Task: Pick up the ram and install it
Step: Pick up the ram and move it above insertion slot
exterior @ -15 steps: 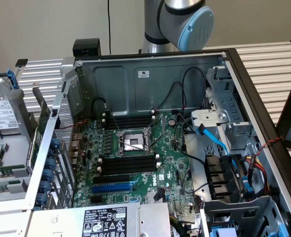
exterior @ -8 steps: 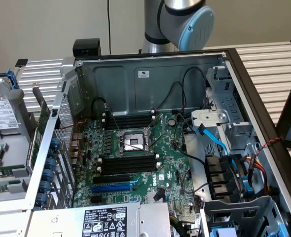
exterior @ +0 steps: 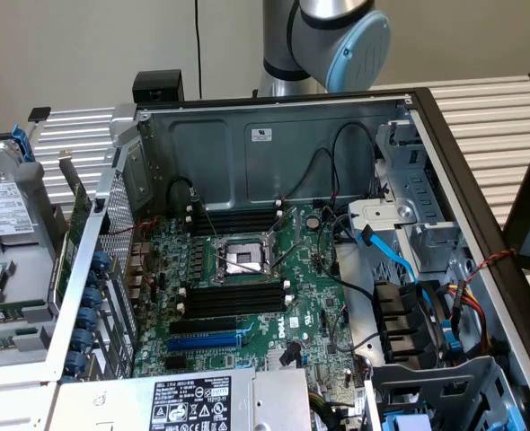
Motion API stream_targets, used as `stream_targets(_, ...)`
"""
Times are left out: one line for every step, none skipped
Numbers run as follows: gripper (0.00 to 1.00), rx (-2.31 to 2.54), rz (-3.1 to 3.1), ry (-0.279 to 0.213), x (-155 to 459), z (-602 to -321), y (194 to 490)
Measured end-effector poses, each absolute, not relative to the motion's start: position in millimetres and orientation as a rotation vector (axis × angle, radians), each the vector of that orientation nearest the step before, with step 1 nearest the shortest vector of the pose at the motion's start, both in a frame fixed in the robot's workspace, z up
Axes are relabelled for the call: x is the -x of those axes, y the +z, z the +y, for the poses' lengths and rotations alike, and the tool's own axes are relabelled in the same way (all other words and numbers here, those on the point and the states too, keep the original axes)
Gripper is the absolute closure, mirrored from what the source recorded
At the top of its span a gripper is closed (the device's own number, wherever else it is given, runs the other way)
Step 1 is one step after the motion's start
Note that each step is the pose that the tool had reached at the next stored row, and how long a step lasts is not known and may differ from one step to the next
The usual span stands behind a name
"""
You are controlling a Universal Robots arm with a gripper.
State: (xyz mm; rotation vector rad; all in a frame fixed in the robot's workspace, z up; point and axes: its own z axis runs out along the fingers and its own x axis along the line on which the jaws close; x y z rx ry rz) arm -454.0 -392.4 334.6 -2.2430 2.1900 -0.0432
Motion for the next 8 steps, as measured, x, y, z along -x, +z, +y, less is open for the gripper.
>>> stream_targets(0.64,2.247,2.186,-0.043,454.0,-392.7,332.7)
stream_targets(0.64,2.249,2.183,-0.043,454.0,-393.0,330.9)
stream_targets(0.64,2.251,2.181,-0.043,454.0,-393.3,329.2)
stream_targets(0.64,2.253,2.180,-0.043,454.0,-393.6,327.4)
stream_targets(0.64,2.254,2.178,-0.043,454.0,-393.8,325.5)
stream_targets(0.64,2.256,2.177,-0.043,454.0,-394.2,323.8)
stream_targets(0.64,2.257,2.176,-0.043,453.9,-394.7,321.9)
stream_targets(0.64,2.258,2.175,-0.043,454.0,-395.1,320.0)
